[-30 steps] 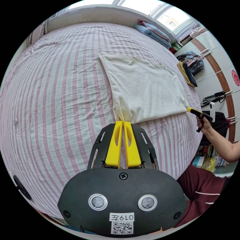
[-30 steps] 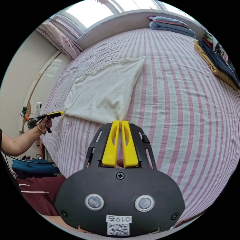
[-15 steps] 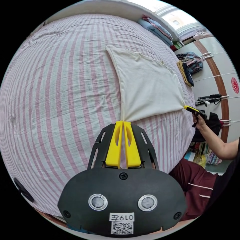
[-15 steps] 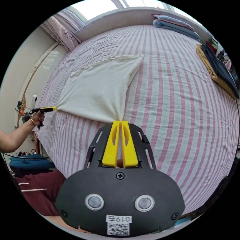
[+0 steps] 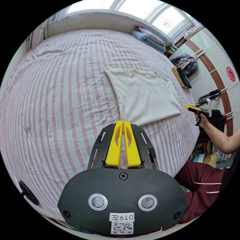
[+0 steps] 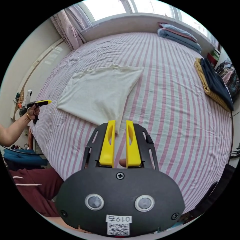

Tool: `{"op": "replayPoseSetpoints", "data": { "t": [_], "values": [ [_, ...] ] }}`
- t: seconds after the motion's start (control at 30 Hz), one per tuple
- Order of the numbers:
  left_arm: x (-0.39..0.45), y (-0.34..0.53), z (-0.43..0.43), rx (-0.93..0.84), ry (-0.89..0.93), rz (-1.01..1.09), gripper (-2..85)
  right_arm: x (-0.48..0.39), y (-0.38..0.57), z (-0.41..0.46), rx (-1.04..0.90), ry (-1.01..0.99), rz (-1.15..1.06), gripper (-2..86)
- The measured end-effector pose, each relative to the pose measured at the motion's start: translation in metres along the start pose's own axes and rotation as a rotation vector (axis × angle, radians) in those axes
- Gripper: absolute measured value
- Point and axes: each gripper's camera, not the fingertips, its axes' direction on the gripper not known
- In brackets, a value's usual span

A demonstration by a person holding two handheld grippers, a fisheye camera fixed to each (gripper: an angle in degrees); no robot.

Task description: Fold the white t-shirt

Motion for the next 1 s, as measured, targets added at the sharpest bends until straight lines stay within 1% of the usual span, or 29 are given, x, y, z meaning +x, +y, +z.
{"op": "replayPoseSetpoints", "data": {
  "t": [0.1,0.13,0.17,0.23,0.27,0.33,0.4,0.53,0.63,0.73,0.87,1.0],
  "values": [
    [0.026,-0.026,0.021,0.009,-0.023,0.024,0.9,-0.021,-0.019,0.014,0.005,0.048,-0.028,0.1],
    [0.033,-0.035,0.035,-0.028,-0.066,0.019,0.9,-0.027,-0.026,0.024,-0.022,0.055,-0.043,-0.3],
    [0.042,-0.041,0.049,-0.082,-0.155,0.026,0.9,-0.029,-0.029,0.029,-0.041,0.075,-0.049,-0.4],
    [0.057,-0.047,0.068,-0.161,-0.287,0.065,0.9,-0.045,-0.037,0.045,-0.101,0.167,-0.115,-0.8],
    [0.065,-0.048,0.076,-0.184,-0.322,0.081,0.9,-0.049,-0.038,0.048,-0.116,0.192,-0.134,-0.8],
    [0.073,-0.048,0.083,-0.21,-0.335,0.063,1.0,-0.065,-0.04,0.06,-0.177,0.286,-0.189,-0.9],
    [0.076,-0.048,0.089,-0.233,-0.329,0.023,1.0,-0.073,-0.039,0.068,-0.223,0.327,-0.201,-1.0],
    [0.08,-0.05,0.096,-0.257,-0.278,-0.04,1.0,-0.08,-0.042,0.078,-0.277,0.295,-0.143,-1.0],
    [0.088,-0.052,0.1,-0.279,-0.288,-0.05,1.0,-0.088,-0.043,0.08,-0.307,0.284,-0.152,-1.0],
    [0.104,-0.052,0.108,-0.305,-0.325,-0.032,0.9,-0.099,-0.036,0.081,-0.318,0.295,-0.199,-1.0],
    [0.124,-0.048,0.119,-0.309,-0.367,-0.047,0.9,-0.105,-0.03,0.08,-0.327,0.289,-0.19,-0.9],
    [0.136,-0.04,0.121,-0.279,-0.38,-0.093,0.8,-0.109,-0.011,0.069,-0.262,0.27,-0.102,-0.7]
  ]
}}
